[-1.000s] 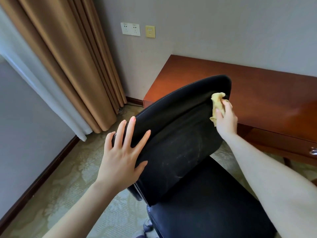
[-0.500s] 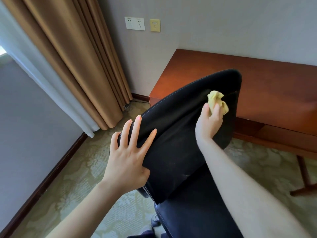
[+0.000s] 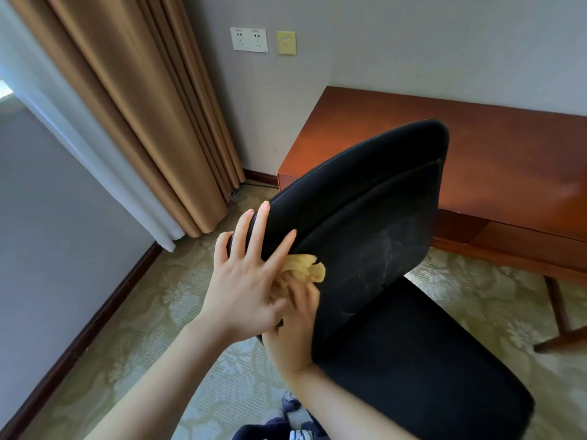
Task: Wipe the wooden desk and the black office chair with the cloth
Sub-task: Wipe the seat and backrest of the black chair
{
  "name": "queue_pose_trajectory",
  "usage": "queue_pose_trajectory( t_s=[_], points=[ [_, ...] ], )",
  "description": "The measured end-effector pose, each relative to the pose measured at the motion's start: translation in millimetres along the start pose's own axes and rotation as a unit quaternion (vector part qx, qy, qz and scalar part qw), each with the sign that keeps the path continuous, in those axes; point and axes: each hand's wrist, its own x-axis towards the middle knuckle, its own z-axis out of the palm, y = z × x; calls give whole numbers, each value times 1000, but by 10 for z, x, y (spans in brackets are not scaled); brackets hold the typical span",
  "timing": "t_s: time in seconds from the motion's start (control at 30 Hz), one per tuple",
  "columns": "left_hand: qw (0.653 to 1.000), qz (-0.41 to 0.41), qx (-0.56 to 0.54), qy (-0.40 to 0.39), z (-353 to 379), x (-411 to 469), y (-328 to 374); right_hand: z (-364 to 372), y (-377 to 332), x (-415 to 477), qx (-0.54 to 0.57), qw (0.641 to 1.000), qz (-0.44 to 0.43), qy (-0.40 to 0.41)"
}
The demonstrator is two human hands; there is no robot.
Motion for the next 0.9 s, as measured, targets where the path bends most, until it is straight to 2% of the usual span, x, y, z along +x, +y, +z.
queue_pose_trajectory(
  t_s=[0.07, 0.17, 0.3, 0.43, 0.67, 0.73, 0.8, 0.9],
  points=[
    [1000, 5, -2, -4, -9, -2, -15, 1, 88, -58, -37, 993, -105, -30],
    [1000, 12, -6, -3, -9, -6, -29, -124, 346, 33, -72, 962, -254, -65],
    [1000, 13, 1, -2, 7, -26, -29, -333, 652, 340, -34, 926, -371, -62],
    [1000, 13, 0, 7, 16, -18, -26, -510, 980, 670, -98, 894, -433, -54],
    [1000, 8, 19, 8, 25, 11, -25, -873, 1360, 1134, -188, 886, -418, -64],
    [1000, 13, 20, 15, 45, 31, -35, -909, 1426, 1187, -199, 893, -396, -74],
    [999, 18, 26, 20, 74, 57, -51, -952, 1484, 1225, -197, 922, -328, -68],
    [999, 27, 32, 20, 112, 124, -70, -1000, 1529, 1314, -173, 971, -161, -33]
  ],
)
